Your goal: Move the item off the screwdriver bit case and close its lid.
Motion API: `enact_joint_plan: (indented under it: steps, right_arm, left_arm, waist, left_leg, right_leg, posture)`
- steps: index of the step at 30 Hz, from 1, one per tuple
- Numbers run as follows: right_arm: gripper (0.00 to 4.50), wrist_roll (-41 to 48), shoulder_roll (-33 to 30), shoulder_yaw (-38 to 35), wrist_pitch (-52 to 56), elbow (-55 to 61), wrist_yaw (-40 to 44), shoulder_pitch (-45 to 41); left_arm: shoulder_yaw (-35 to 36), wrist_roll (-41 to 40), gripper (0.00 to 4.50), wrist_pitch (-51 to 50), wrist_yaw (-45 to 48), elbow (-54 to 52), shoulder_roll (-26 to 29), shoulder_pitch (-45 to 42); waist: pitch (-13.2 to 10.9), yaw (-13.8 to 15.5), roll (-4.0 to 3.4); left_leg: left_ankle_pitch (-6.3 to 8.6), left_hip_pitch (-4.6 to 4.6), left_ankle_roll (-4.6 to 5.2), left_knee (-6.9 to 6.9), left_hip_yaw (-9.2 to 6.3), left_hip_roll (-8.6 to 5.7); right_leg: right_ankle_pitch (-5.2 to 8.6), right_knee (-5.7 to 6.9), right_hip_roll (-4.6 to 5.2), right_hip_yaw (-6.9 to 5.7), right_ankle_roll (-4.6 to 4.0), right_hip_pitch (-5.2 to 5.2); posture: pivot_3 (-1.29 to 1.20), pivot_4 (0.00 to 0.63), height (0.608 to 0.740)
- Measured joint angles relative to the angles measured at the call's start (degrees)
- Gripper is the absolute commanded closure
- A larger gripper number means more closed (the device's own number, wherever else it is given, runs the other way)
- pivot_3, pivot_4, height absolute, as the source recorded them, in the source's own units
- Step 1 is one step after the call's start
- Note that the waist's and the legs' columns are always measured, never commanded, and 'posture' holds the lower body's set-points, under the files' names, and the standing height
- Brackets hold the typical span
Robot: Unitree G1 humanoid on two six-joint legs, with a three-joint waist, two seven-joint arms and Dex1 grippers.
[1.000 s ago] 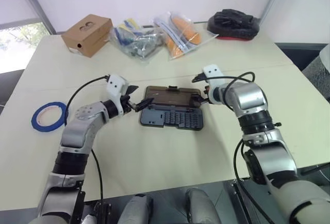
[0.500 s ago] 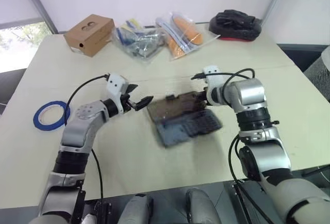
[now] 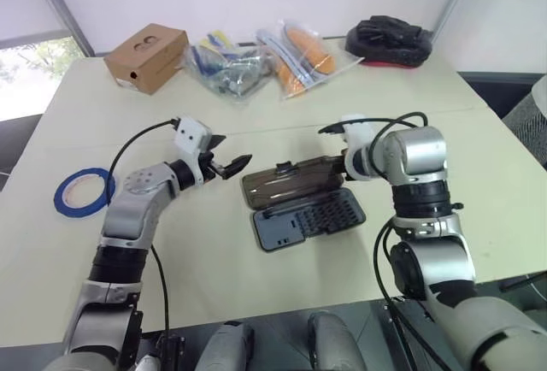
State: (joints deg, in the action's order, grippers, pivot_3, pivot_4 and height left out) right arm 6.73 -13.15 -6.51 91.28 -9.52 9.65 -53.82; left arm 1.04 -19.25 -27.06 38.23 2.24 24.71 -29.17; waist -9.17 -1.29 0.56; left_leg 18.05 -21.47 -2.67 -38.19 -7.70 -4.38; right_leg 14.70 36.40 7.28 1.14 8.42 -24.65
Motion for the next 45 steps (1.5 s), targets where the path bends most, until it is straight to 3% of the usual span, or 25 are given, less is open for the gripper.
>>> enact_joint_plan:
  steps: [14,23,38,45]
  right_arm:
    - [4.46,0.44,11.42,-14.35,0.86,6.66,-15.31,1.92]
    - [4.46,7.51,11.59,-15.07,0.81,9.93,-21.83,4.34]
    - [4.46,50.47,-1.88,-4.71,0.86,7.12,-41.99,8.0]
    - [4.46,62.21,-4.84,-2.75,0.86,3.6,-50.75,7.31]
  left_arm:
    - [-0.09,0.11,0.0,0.13,0.13,0.16,-0.02,-0.05]
    - [-0.1,0.42,0.0,0.42,0.14,0.75,-0.03,-0.34]
    - [-0.11,1.19,0.0,1.14,0.23,1.68,-0.46,-0.76]
    - [-0.11,1.2,0.0,1.14,0.25,1.68,-0.47,-0.76]
  waist:
    - [0.0,-1.3,-0.01]
    - [0.0,-1.31,-0.01]
    - [-0.01,-1.29,-0.02]
    - [-0.01,-1.2,-0.02]
  left_leg:
    - [0.0,0.01,0.0,0.03,0.03,-0.01]
    - [0.0,0.0,0.0,0.02,0.03,-0.01]
    - [0.0,-0.02,0.0,0.06,0.06,0.0]
    - [0.0,-0.03,0.01,0.04,0.06,0.0]
  right_leg:
    - [0.0,0.68,0.08,0.01,0.0,-0.28]
    - [0.0,0.68,0.08,0.02,0.0,-0.28]
    - [0.0,0.64,0.08,0.02,0.0,-0.29]
    - [0.0,0.62,0.08,0.02,0.0,-0.27]
  posture:
    - [0.0,0.15,0.74]
    - [0.0,0.15,0.74]
    - [0.0,0.15,0.74]
    - [0.0,0.15,0.74]
